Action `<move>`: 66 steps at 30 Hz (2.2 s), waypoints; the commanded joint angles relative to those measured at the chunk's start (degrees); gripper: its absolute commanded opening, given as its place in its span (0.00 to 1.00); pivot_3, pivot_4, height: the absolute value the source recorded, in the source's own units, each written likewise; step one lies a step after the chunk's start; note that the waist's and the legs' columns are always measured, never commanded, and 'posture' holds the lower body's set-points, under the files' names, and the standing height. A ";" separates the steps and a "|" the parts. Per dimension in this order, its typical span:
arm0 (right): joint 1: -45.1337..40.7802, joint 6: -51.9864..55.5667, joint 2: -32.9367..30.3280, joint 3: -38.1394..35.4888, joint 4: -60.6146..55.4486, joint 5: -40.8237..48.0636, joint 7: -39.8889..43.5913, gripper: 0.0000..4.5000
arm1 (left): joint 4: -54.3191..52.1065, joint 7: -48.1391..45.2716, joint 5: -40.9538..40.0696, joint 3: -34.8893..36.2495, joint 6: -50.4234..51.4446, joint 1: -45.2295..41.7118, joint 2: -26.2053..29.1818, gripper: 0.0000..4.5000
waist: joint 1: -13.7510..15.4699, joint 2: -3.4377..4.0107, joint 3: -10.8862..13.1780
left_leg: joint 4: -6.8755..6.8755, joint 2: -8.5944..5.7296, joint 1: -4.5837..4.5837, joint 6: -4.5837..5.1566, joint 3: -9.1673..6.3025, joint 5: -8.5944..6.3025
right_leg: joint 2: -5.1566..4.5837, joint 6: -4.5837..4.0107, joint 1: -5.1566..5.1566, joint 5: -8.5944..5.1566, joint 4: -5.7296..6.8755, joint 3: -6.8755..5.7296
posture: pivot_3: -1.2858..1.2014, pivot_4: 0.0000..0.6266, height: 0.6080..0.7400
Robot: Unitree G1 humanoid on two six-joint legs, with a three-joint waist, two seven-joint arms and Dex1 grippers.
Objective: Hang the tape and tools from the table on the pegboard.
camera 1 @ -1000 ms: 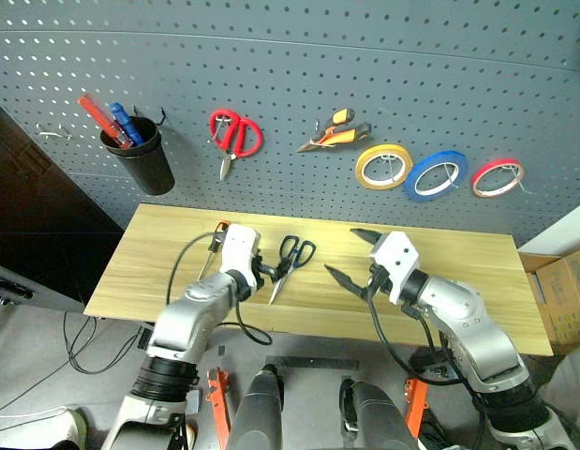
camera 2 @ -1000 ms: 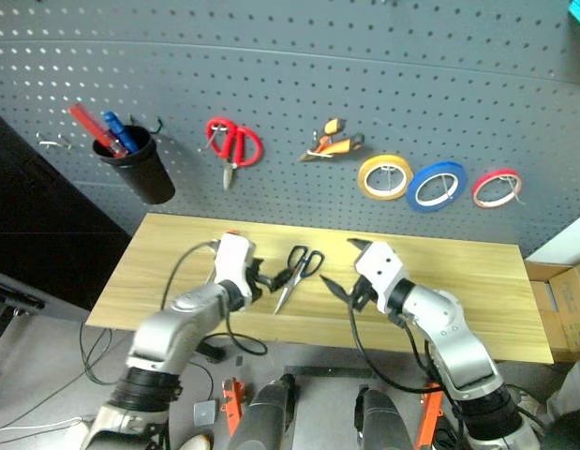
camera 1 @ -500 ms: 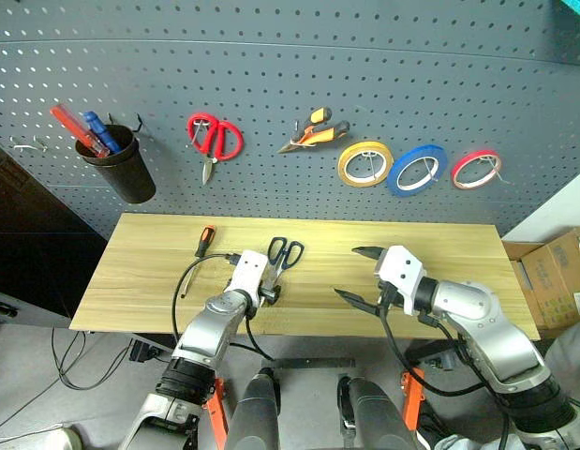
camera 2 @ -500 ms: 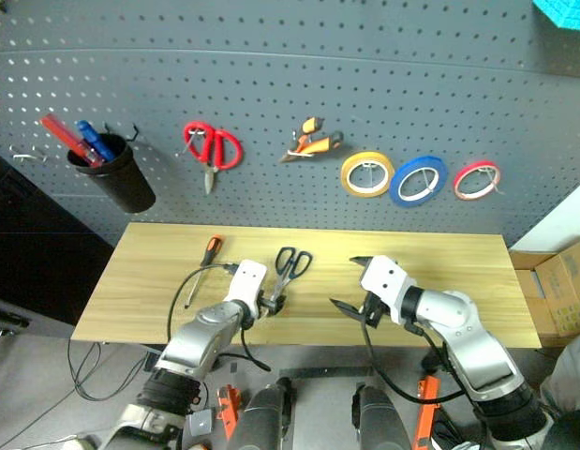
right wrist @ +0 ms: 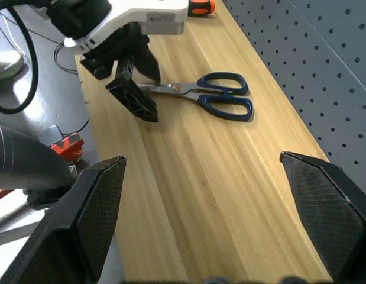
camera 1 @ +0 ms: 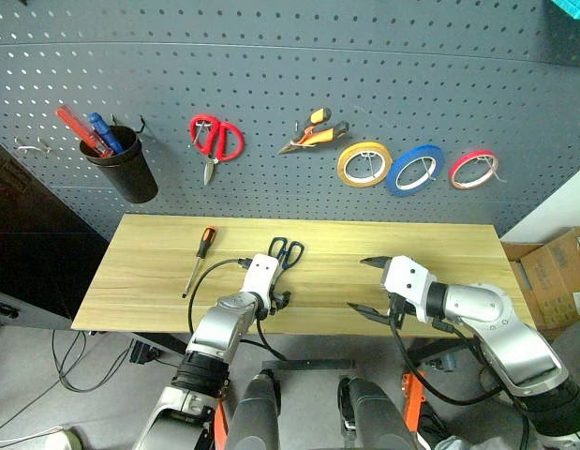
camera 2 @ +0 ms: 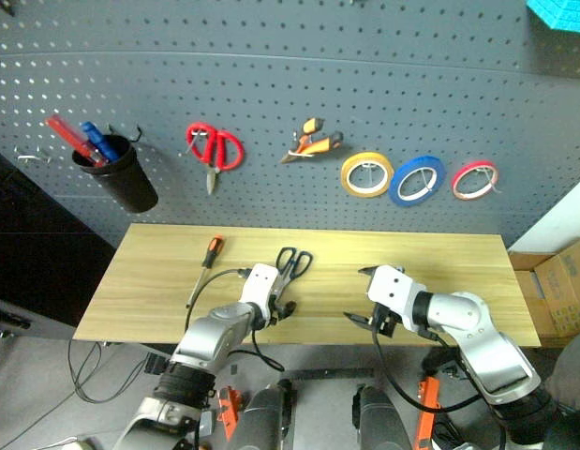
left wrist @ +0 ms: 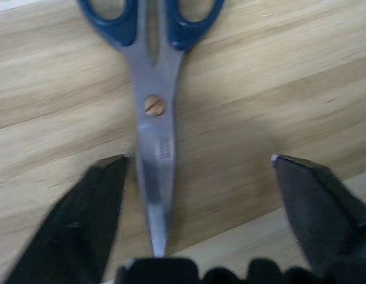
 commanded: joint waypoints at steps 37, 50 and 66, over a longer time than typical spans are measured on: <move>-9.08 6.17 17.69 -9.91 -4.05 18.68 -9.19 1.00 | -28.19 3.80 10.52 4.99 -32.18 17.18 6.64 0.10 | 1.16 -0.19 -1.66 | -0.06 0.02 -0.04 -0.02 0.00 0.00 | 0.03 0.26 -0.02 0.17 -0.03 -0.02 | 0.58 0.16 1.00; -15.00 -3.90 24.31 -7.35 2.62 15.55 -11.06 1.00 | -27.28 10.20 11.59 13.33 -41.50 16.62 5.66 0.10 | 4.72 -0.57 -5.38 | -0.04 0.05 0.02 -0.03 0.10 -0.01 | 0.04 -0.02 0.03 0.15 -0.09 -0.06 | 0.61 0.06 1.00; -16.02 -6.91 25.03 -6.78 4.48 12.37 -13.31 1.00 | -11.73 2.05 6.12 15.00 -45.89 4.65 9.18 0.10 | 4.75 -0.56 -7.05 | -0.07 0.11 0.91 -0.37 0.28 -0.23 | 0.03 -0.09 0.78 0.21 -0.11 -0.02 | 0.59 0.04 1.00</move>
